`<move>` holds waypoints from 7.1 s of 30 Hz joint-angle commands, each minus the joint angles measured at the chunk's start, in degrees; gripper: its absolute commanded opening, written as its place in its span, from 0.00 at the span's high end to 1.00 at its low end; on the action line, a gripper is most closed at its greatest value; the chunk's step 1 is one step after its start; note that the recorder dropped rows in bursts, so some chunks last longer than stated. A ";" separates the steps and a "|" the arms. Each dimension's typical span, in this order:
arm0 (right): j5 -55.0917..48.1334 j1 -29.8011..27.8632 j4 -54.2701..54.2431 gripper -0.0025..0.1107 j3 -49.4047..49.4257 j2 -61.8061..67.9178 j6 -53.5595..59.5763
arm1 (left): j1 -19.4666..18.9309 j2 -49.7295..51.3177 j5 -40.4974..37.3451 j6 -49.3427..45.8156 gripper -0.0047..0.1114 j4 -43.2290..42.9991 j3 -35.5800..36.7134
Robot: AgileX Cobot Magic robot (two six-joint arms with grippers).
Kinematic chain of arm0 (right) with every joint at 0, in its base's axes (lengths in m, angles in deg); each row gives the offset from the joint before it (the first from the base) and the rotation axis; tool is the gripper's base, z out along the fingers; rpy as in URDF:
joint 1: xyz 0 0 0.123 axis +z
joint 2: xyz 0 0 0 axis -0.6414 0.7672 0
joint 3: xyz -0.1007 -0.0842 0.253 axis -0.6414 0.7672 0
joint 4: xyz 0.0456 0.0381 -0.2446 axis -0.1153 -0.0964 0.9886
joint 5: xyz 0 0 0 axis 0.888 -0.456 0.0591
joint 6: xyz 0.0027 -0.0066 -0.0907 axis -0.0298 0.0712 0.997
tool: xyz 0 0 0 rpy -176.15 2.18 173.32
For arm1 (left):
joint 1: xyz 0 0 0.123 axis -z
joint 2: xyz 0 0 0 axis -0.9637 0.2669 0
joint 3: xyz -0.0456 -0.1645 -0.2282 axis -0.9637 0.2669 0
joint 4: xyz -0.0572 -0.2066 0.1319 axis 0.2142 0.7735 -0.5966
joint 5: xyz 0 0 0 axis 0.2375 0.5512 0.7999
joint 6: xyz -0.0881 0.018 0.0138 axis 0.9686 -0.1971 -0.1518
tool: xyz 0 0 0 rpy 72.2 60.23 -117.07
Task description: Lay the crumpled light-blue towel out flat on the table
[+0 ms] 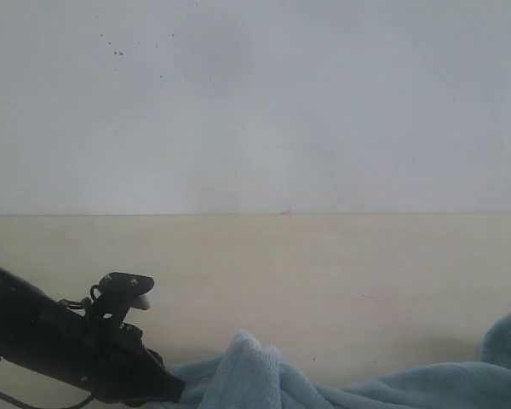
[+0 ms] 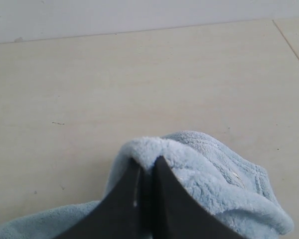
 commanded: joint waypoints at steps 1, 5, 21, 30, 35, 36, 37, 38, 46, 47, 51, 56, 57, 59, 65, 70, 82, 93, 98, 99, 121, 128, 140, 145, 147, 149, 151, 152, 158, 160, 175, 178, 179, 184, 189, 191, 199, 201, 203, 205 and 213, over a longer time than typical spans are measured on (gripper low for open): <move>1.02 0.08 0.22 0.97 0.16 -0.28 0.52 | 0.14 1.81 1.34 3.55 0.93 -7.39 1.55; 2.23 0.08 0.44 0.97 0.16 -0.28 0.64 | 0.14 -7.42 5.60 6.70 0.93 -12.90 1.55; 2.84 0.85 1.54 0.97 -2.92 -2.64 0.64 | -2.27 -48.28 6.95 9.40 0.93 -20.50 1.55; -2.18 4.08 10.03 0.97 -10.17 -5.83 -5.86 | -5.56 -59.91 -0.66 37.26 0.93 -51.22 1.55; -4.74 4.08 19.28 0.97 -10.52 -10.14 -15.01 | -5.56 -66.82 -5.00 47.49 0.93 -64.44 1.55; -5.76 4.64 21.44 0.97 -10.52 -10.92 -17.49 | -5.56 -68.40 -6.08 48.54 0.93 -65.57 1.55; -6.54 5.25 23.59 0.97 -10.52 -11.61 -19.25 | -5.56 -69.68 -7.08 49.47 0.93 -66.38 1.55; -7.47 6.17 25.97 0.97 -10.52 -12.48 -20.23 | -5.56 -71.60 -8.60 50.44 0.93 -67.25 1.55; -16.70 11.00 40.23 0.97 -10.52 -22.34 -27.56 | -5.56 -82.47 -16.56 53.75 0.93 -68.86 1.55; -17.49 11.35 41.05 0.97 -10.52 -23.42 -27.72 | -5.56 -83.85 -17.72 53.96 0.93 -69.12 1.55; -22.55 12.72 42.78 0.97 -10.52 -27.81 -27.83 | -5.56 -88.82 -22.77 56.98 0.93 -72.67 1.55; -28.74 15.66 42.00 0.97 -10.52 -30.60 -26.18 | -5.56 -93.90 -30.03 60.69 0.93 -75.48 1.55; -29.56 16.43 41.87 0.97 -10.52 -30.60 -25.61 | -5.56 -94.52 -31.10 60.69 0.93 -75.60 1.55; -30.55 17.88 41.62 0.97 -10.52 -30.48 -24.69 | -5.56 -95.13 -32.83 60.69 0.93 -76.04 1.55; -33.00 22.56 41.73 0.97 -10.52 -26.46 -24.61 | -5.56 -95.10 -32.15 60.69 0.93 -79.36 6.69; -29.70 24.59 44.65 0.97 -10.52 -18.00 -24.87 | -5.56 -93.69 -23.03 60.69 0.93 -81.65 14.73; -13.92 21.79 54.28 0.97 -10.52 12.98 -37.35 | -5.56 -74.52 3.21 60.69 0.93 -85.28 23.66; 4.99 8.56 53.43 0.97 -13.92 35.17 -39.18 | -11.87 -40.17 31.39 61.19 0.46 -81.52 17.21; 4.25 8.56 52.57 0.97 -21.26 42.73 -39.31 | -14.20 -30.51 31.51 61.08 0.42 -69.37 10.86; 4.16 8.56 52.44 0.96 -22.76 43.43 -39.87 | -14.54 -29.43 31.25 60.58 0.42 -68.38 9.92; -5.73 8.56 37.95 0.98 -6.67 26.85 -27.85 | -19.12 -48.17 -12.42 60.74 0.48 -64.51 10.82; -2.03 8.56 30.51 0.98 0.46 20.09 -26.36 | -13.38 -45.65 -7.74 57.22 0.48 -62.42 15.47; 3.93 8.56 21.71 0.98 0.71 20.16 -18.46 | -4.99 -30.34 0.97 55.62 0.48 -62.25 8.39; 5.38 8.56 21.71 0.98 0.71 21.58 -18.46 | -1.11 -23.48 -0.35 55.62 0.48 -61.94 2.15; 6.38 8.56 21.59 0.98 0.71 22.08 -18.46 | 0.90 -21.11 -0.85 55.62 0.48 -61.94 0.54; 7.11 8.56 21.51 0.98 0.71 22.59 -18.46 | 2.38 -18.86 -0.61 55.62 0.48 -61.94 -0.57; 7.72 8.56 21.19 0.98 0.71 23.29 -18.46 | 3.21 -16.96 -0.08 55.62 0.48 -61.94 -1.52; 8.00 8.56 21.21 0.98 0.71 23.53 -18.46 | 3.37 -16.02 0.31 55.62 0.48 -61.94 -1.78; 8.82 8.56 21.21 0.98 0.71 25.00 -18.46 | 3.37 -12.25 1.46 55.62 0.48 -62.06 -2.46; 9.50 8.56 21.21 0.98 0.71 24.98 -18.46 | 3.37 -12.22 2.42 55.62 0.48 -62.18 -2.46; 9.65 8.56 20.98 0.98 0.71 24.98 -18.81 | 3.37 -12.22 5.75 56.22 0.92 -62.63 -2.46; 9.64 8.56 20.43 0.98 0.71 24.98 -18.81 | 3.37 -11.42 6.16 57.34 0.92 -62.62 -2.46; 9.64 8.56 20.27 0.98 0.71 24.98 -18.81 | 3.37 -10.65 5.64 57.34 0.92 -62.62 -2.46; 9.64 8.56 20.27 0.98 0.71 24.98 -18.96 | 3.37 -7.20 5.56 58.02 0.92 -62.62 -2.46; 9.64 8.56 20.27 0.98 0.71 24.98 -18.96 | 3.37 -5.20 8.09 58.42 0.92 -62.62 -2.46; 9.64 8.56 20.27 0.98 0.71 24.98 -18.96 | 3.10 -4.27 8.85 58.42 0.92 -62.62 -2.46; 10.35 8.56 20.17 0.98 0.71 24.98 -19.48 | 0.10 -1.23 14.10 58.66 0.92 -62.62 -2.46; 10.99 8.56 20.04 0.98 0.71 24.98 -19.48 | 0.10 -0.66 15.60 58.66 0.92 -62.50 -3.14; 11.41 8.56 19.80 0.98 0.71 24.98 -19.48 | 0.10 0.39 15.61 58.66 0.92 -62.50 -4.86; 11.41 8.56 19.80 0.98 0.71 24.98 -19.48 | 0.10 1.64 15.36 58.66 0.92 -62.50 -7.44; 9.89 8.56 18.32 0.98 0.71 24.98 -19.48 | 0.10 9.66 6.54 58.29 0.92 -63.33 -24.38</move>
